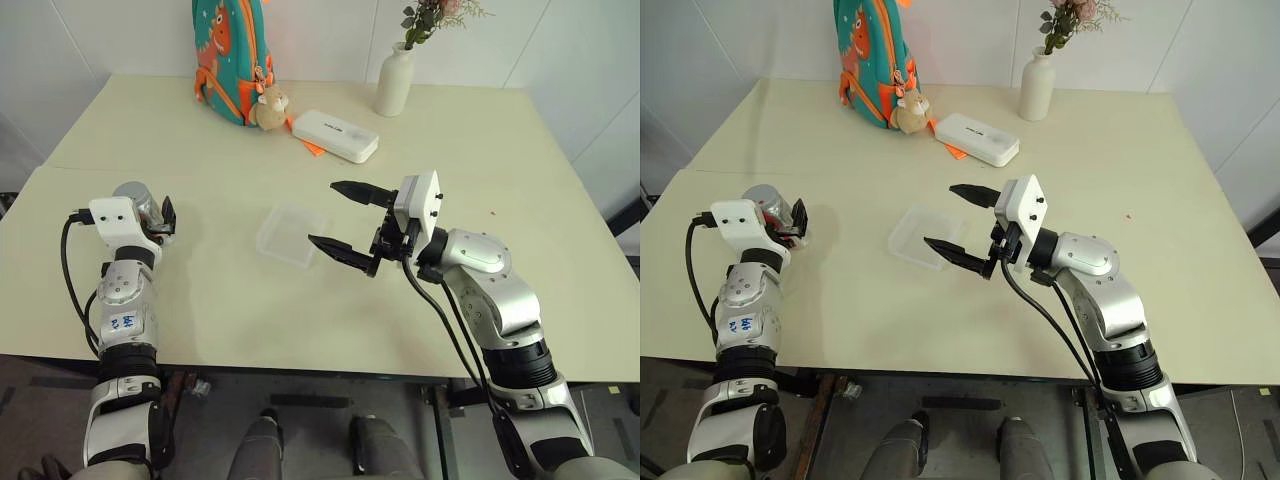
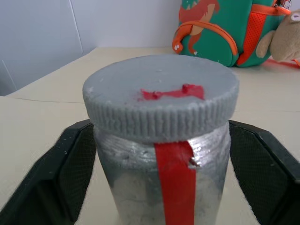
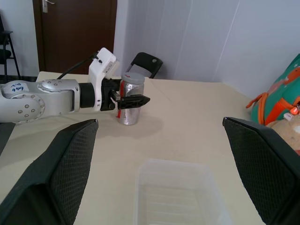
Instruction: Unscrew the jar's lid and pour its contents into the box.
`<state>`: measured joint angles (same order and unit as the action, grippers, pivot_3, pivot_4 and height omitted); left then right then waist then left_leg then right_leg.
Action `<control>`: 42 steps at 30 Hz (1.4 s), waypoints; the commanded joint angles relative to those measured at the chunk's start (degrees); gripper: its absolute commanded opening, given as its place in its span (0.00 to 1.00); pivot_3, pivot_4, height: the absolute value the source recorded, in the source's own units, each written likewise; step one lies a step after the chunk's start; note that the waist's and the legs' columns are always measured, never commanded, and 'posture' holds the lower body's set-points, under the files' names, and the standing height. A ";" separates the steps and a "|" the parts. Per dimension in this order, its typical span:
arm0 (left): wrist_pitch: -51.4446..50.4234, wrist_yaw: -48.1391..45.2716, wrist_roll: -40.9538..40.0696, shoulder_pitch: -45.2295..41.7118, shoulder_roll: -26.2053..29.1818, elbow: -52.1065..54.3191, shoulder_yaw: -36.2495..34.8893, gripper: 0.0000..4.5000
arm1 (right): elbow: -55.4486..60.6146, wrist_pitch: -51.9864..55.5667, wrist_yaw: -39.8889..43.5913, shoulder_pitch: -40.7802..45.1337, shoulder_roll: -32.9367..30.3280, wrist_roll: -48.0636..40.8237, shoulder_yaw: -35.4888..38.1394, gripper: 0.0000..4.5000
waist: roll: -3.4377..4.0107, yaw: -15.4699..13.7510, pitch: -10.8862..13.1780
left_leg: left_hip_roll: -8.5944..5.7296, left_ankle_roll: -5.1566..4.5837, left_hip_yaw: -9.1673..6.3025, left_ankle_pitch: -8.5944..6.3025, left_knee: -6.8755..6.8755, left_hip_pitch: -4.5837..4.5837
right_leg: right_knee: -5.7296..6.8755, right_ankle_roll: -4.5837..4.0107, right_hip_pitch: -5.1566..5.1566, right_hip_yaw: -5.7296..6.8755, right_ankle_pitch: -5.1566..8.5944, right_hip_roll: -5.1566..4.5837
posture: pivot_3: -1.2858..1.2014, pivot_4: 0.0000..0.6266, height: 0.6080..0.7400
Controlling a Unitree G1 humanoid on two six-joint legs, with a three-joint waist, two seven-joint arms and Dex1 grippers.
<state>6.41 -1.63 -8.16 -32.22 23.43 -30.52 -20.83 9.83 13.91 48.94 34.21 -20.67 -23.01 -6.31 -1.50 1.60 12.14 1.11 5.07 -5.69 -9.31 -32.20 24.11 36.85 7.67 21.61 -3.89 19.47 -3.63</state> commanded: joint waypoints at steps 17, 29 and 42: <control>-15.77 -21.94 -16.44 1.99 8.46 23.95 0.35 0.45 | 3.43 2.35 -2.57 1.79 0.58 -1.76 1.57 1.00 | 0.00 0.20 0.01 | 0.04 0.04 0.01 0.02 0.12 0.02 | -0.03 -0.02 0.05 0.00 0.01 0.03 | 0.52 0.24 1.00; -33.66 -44.00 -21.72 -4.45 12.59 33.10 17.05 0.45 | 3.85 16.20 -7.04 12.18 5.39 -4.38 -1.78 1.00 | 0.09 0.06 0.05 | 0.04 0.04 -0.01 0.02 0.14 0.06 | -0.04 -0.14 0.10 0.01 0.08 0.03 | 0.52 0.24 1.00; -32.26 -49.07 -18.87 -8.89 7.51 30.07 21.39 0.45 | -3.55 16.64 -8.40 16.94 7.18 0.96 -3.53 1.00 | 0.09 0.57 0.05 | 0.06 0.04 0.01 0.01 0.20 0.15 | 0.15 -0.18 0.35 -0.02 0.16 0.05 | 0.52 0.24 1.00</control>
<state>-26.64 -50.22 -26.92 -39.75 31.11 -1.22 1.20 5.68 31.40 40.39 49.95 -13.24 -22.04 -10.91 -1.40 2.17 12.19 1.17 5.11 -5.68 -9.29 -32.00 24.26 37.01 7.49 21.95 -3.91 19.63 -3.58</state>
